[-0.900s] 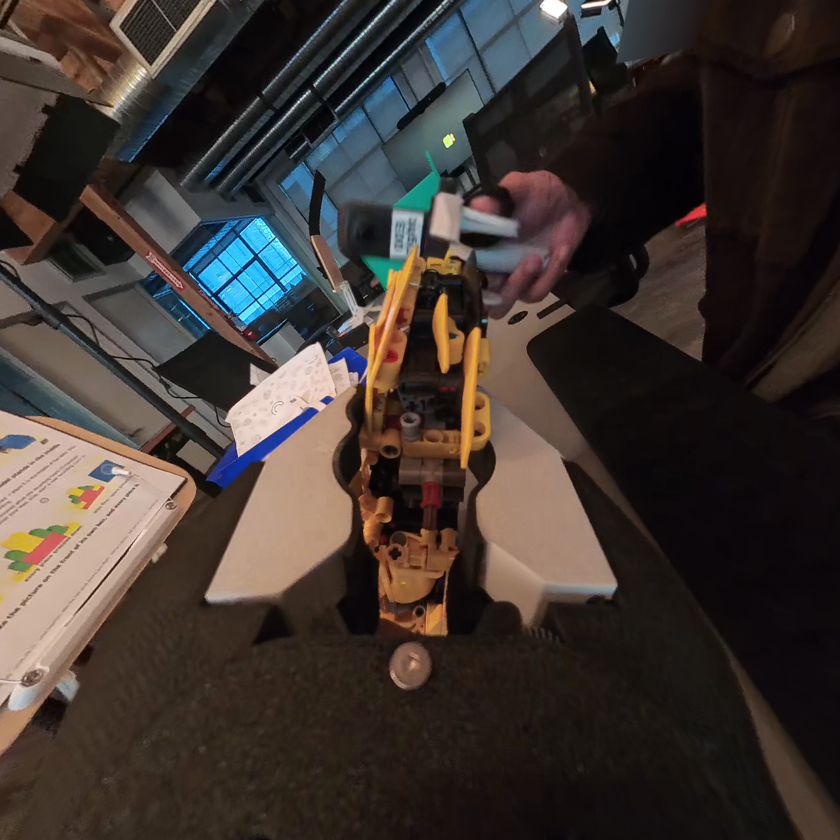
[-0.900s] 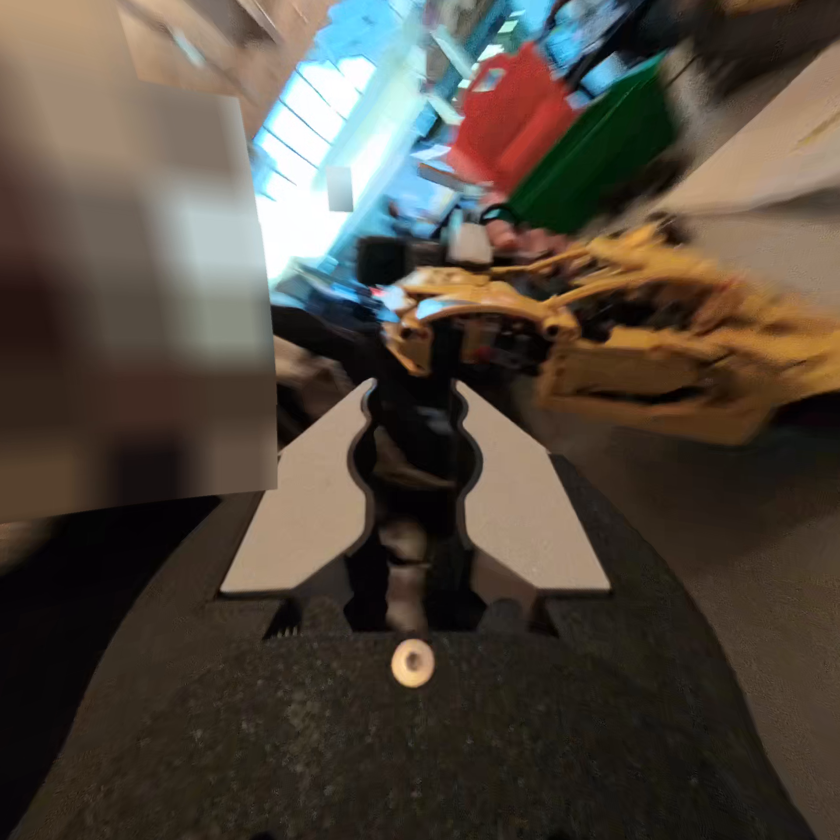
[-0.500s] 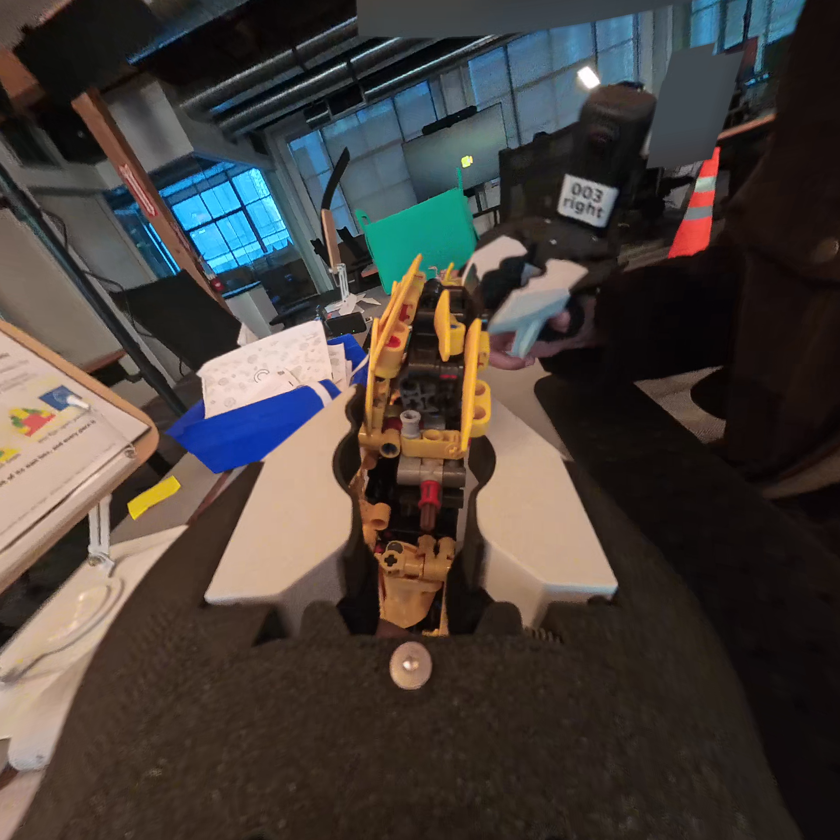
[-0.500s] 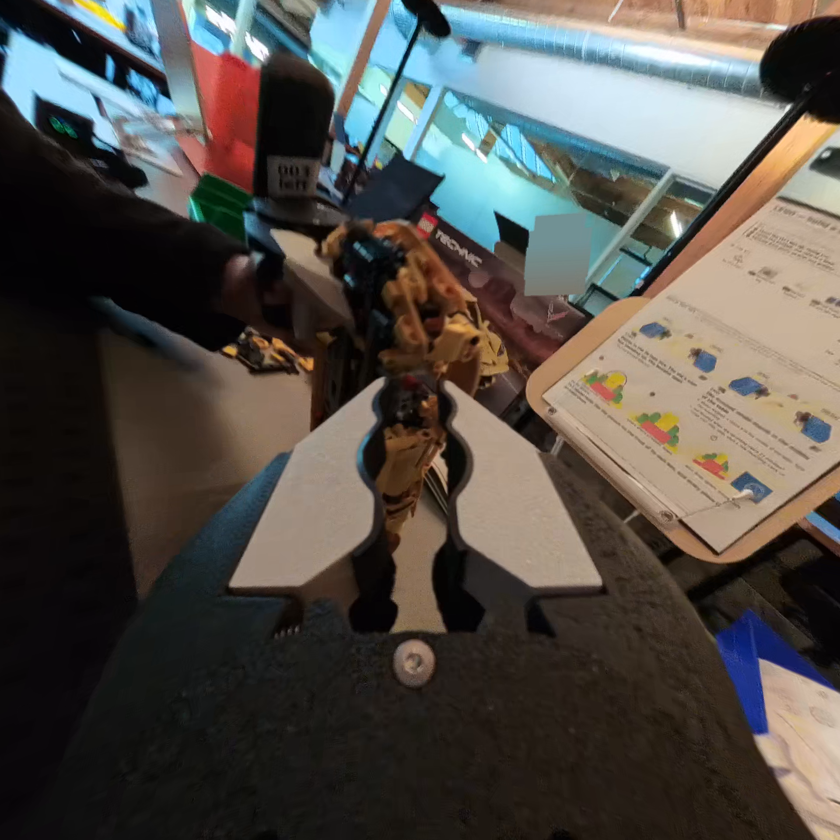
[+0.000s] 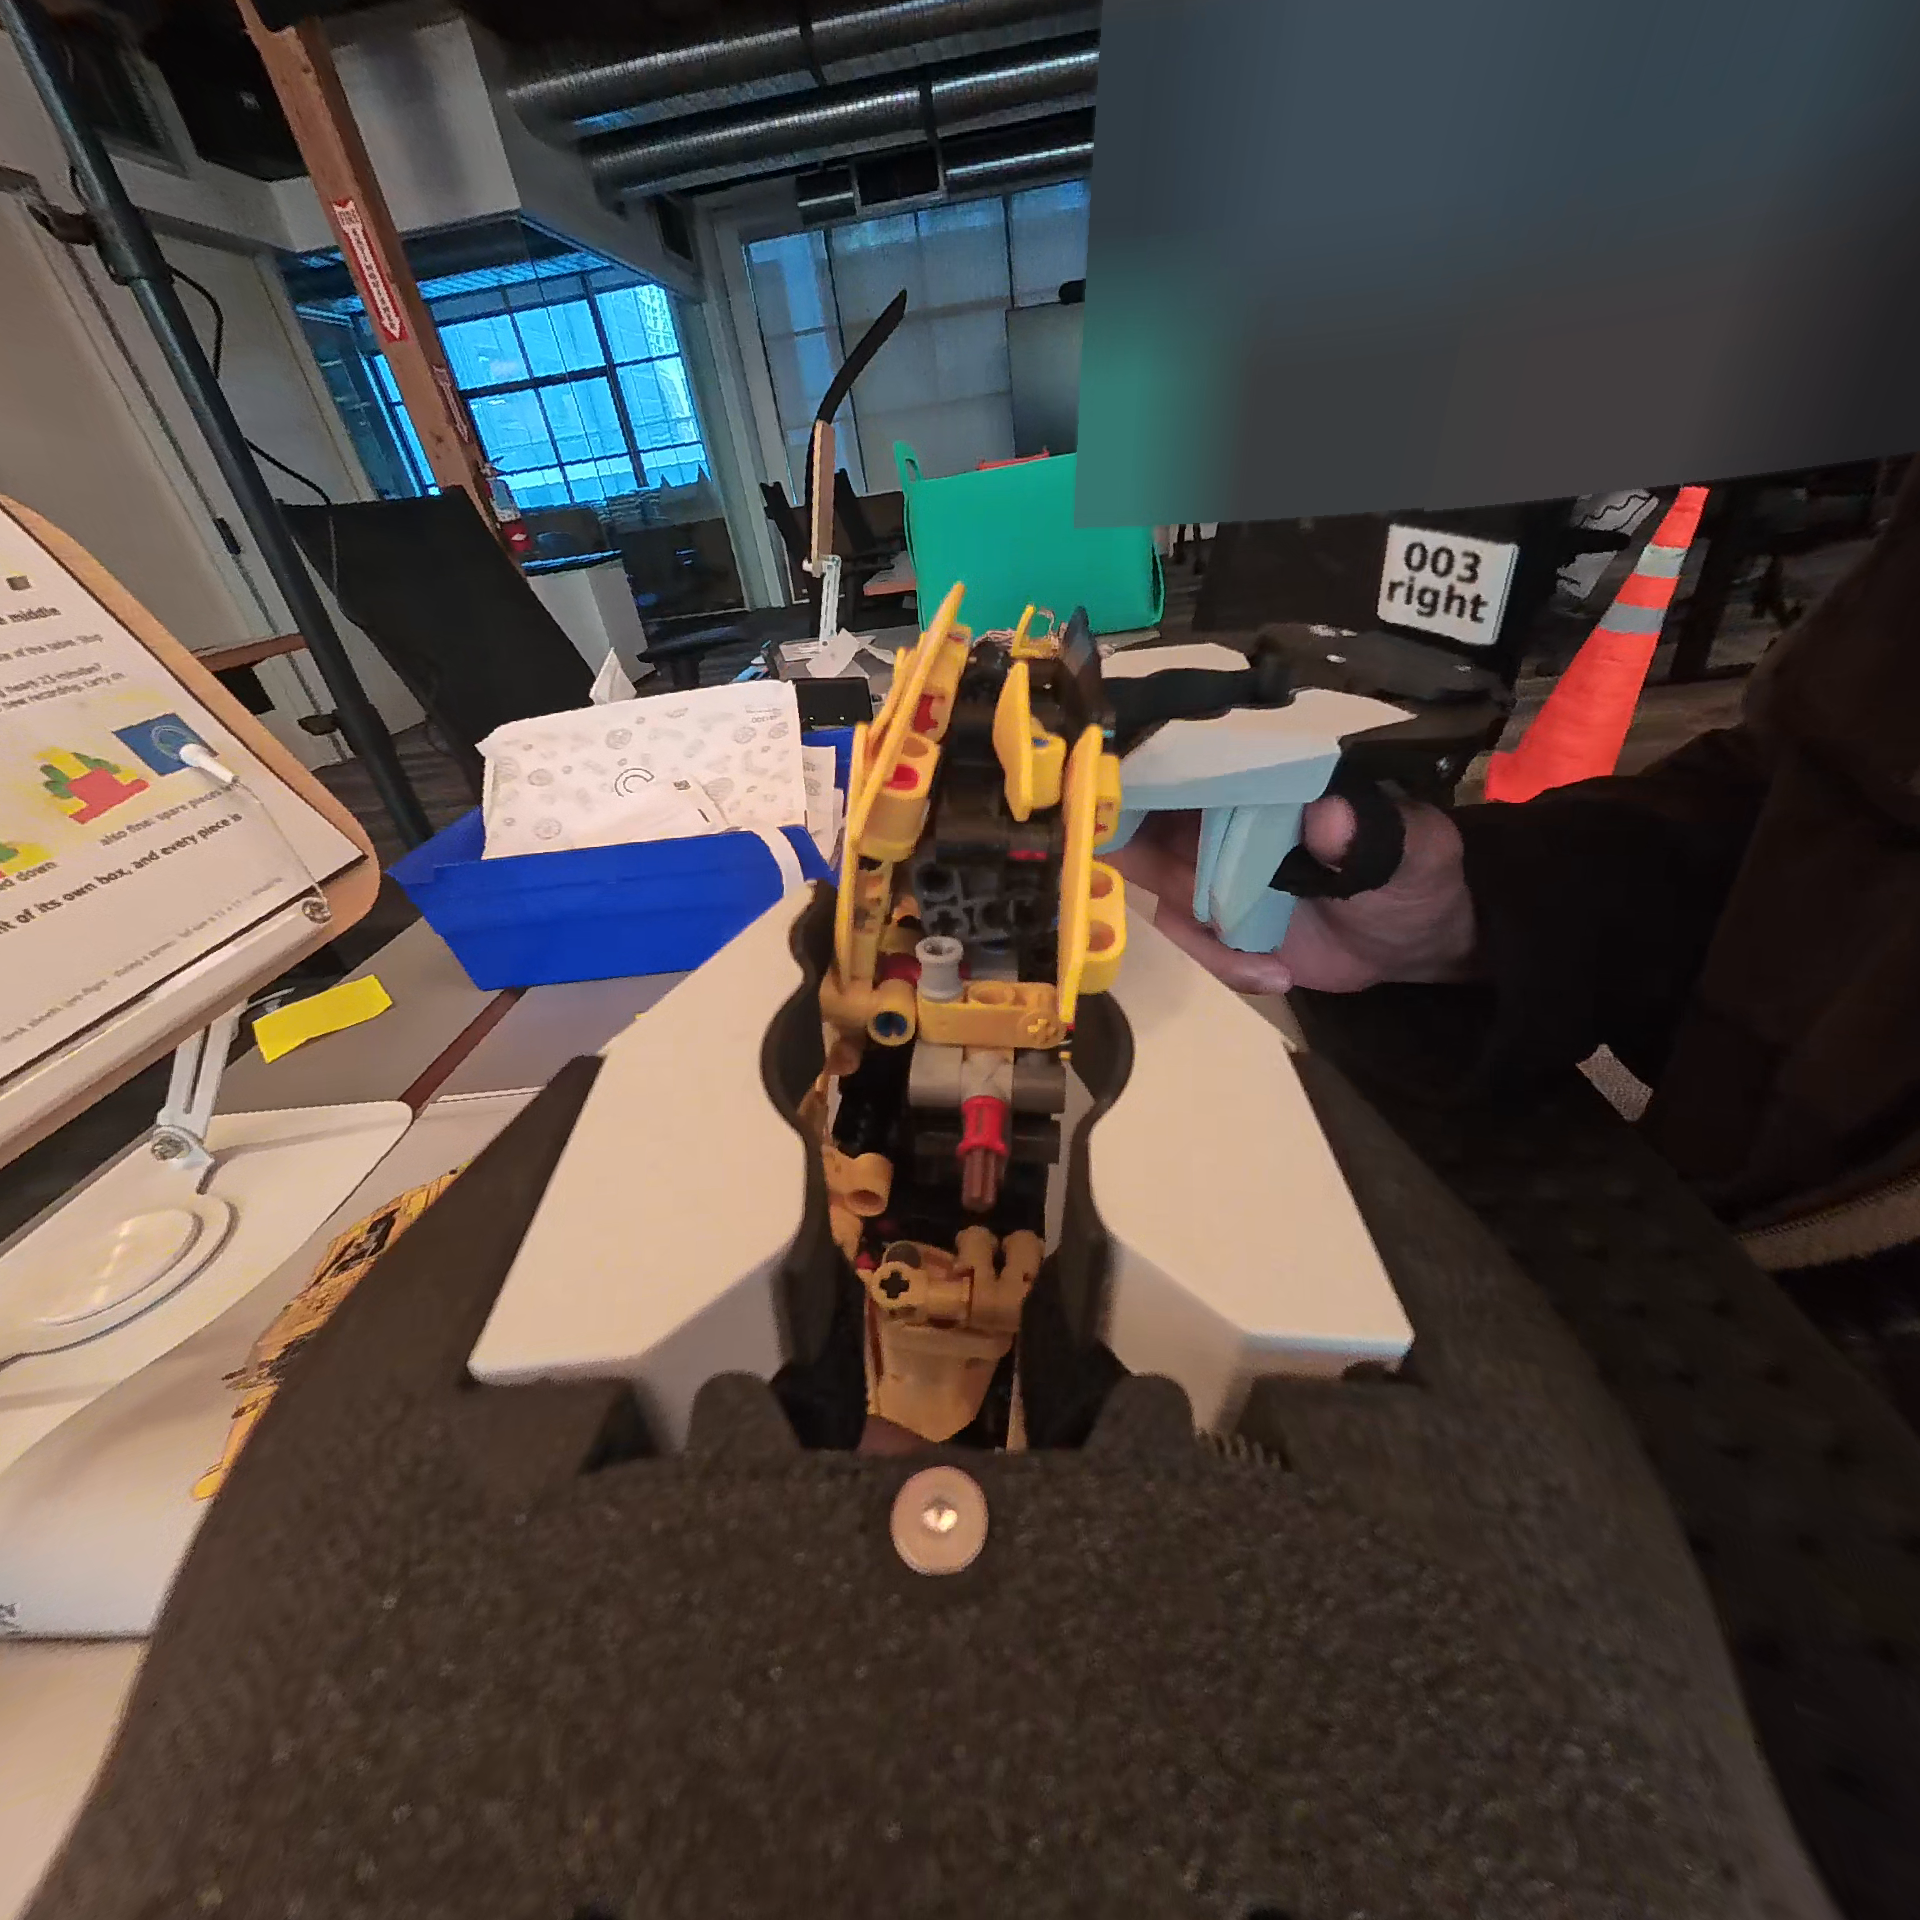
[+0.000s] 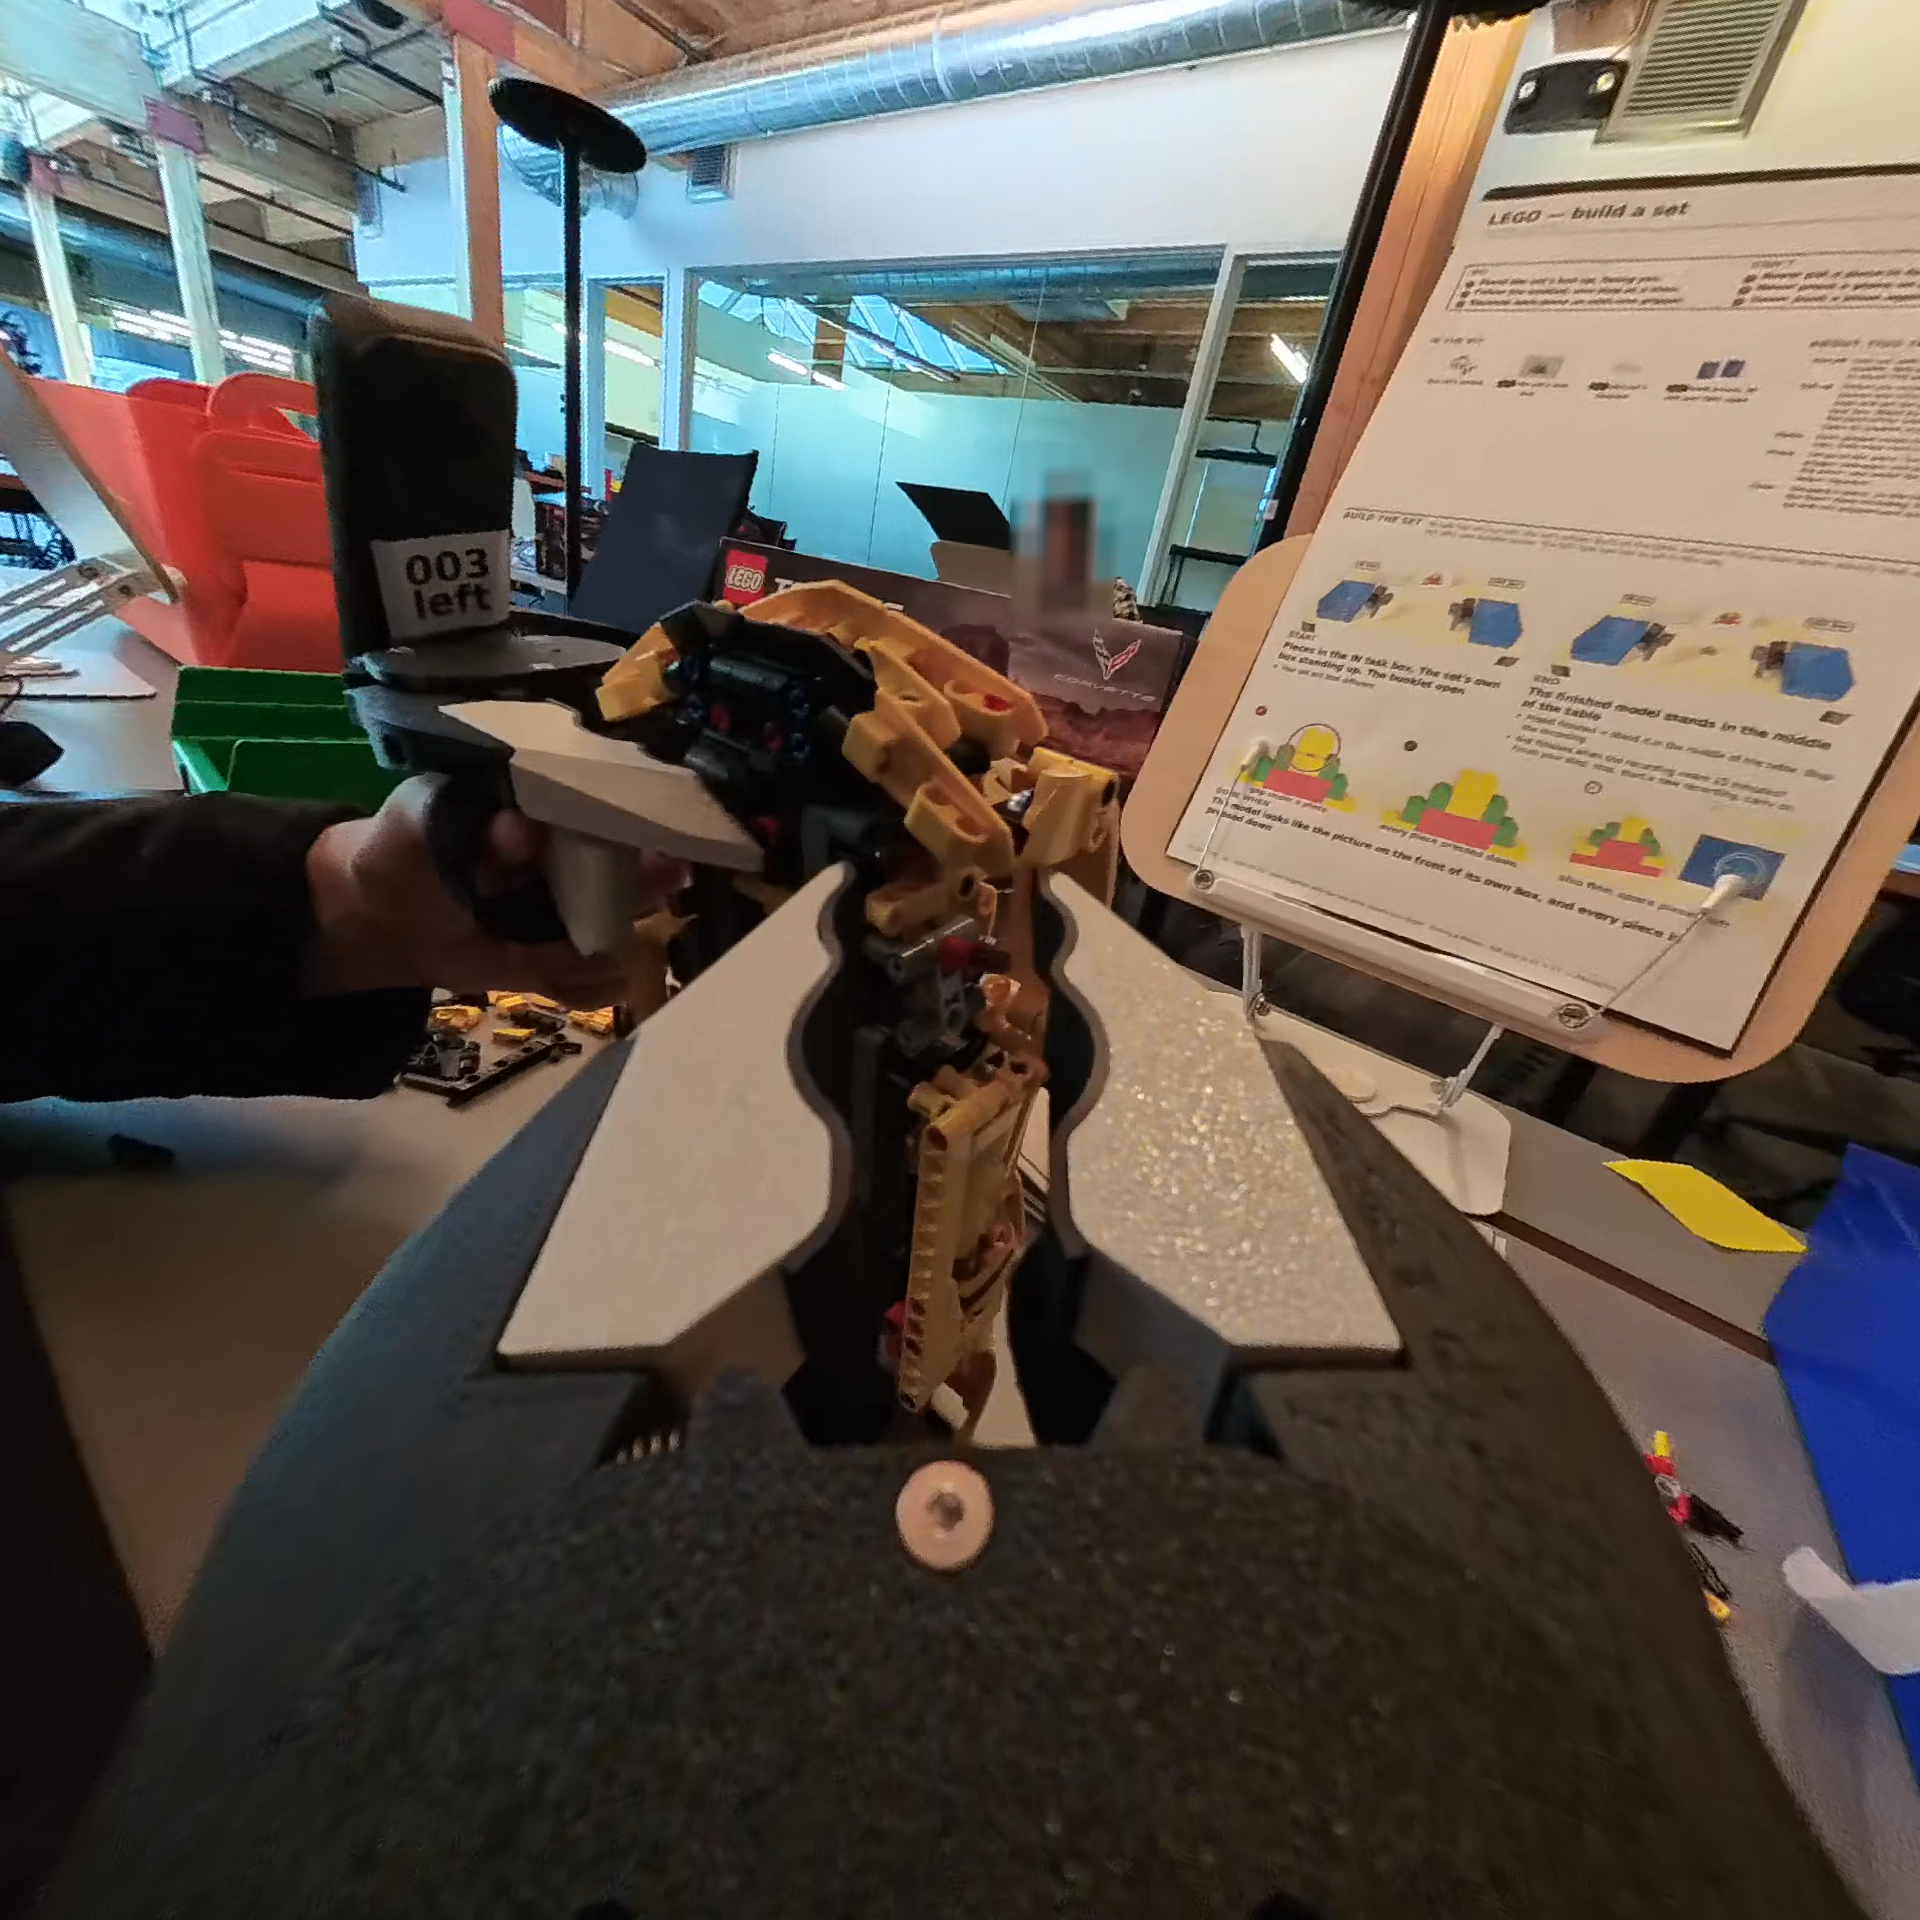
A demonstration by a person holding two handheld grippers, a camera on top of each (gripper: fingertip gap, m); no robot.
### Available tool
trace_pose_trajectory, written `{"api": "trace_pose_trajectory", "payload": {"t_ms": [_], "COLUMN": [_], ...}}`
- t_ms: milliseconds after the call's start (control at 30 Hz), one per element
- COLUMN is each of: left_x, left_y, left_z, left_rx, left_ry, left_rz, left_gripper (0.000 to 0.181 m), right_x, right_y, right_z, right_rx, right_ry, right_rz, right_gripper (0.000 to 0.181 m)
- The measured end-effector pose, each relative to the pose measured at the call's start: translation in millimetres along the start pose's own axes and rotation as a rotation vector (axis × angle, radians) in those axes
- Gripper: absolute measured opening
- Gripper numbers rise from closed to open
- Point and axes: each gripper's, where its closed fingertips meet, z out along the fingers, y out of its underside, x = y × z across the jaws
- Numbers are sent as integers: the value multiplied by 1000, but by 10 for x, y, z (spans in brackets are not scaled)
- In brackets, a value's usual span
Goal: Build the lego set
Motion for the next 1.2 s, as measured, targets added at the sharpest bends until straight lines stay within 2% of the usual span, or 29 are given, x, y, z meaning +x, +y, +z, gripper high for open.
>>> {"api": "trace_pose_trajectory", "payload": {"t_ms": [200,333,433,500,567,633,667,733,800,933,1200], "left_x": [13,53,61,66,93,158,195,223,228,254,287], "left_y": [0,-21,-22,-21,-21,-13,-10,-5,-3,1,12], "left_z": [-3,8,-8,-17,-25,-29,-28,-22,-26,-24,10], "left_rx": [-7,-19,-26,-22,-23,-28,-30,-34,-38,-43,-66], "left_ry": [-12,-16,13,39,59,88,100,99,102,98,71], "left_rz": [19,47,24,8,20,47,66,91,92,116,147], "left_gripper": [44,45,45,45,45,45,45,45,45,45,44], "right_x": [-38,-65,-111,-160,-134,-97,-83,-110,-157,-219,-216], "right_y": [-15,-41,-42,-68,-77,-131,-166,-168,-172,-127,-110], "right_z": [5,-18,-28,-75,-137,-190,-218,-240,-253,-233,-256], "right_rx": [19,2,-6,7,5,-23,-43,-115,-146,-186,-223], "right_ry": [27,68,1,-135,-285,-480,-570,-700,-755,-727,-678], "right_rz": [77,13,34,181,378,679,835,1062,1201,1205,1146], "right_gripper": [32,17,21,23,13,23,20,21,17,8,6]}}
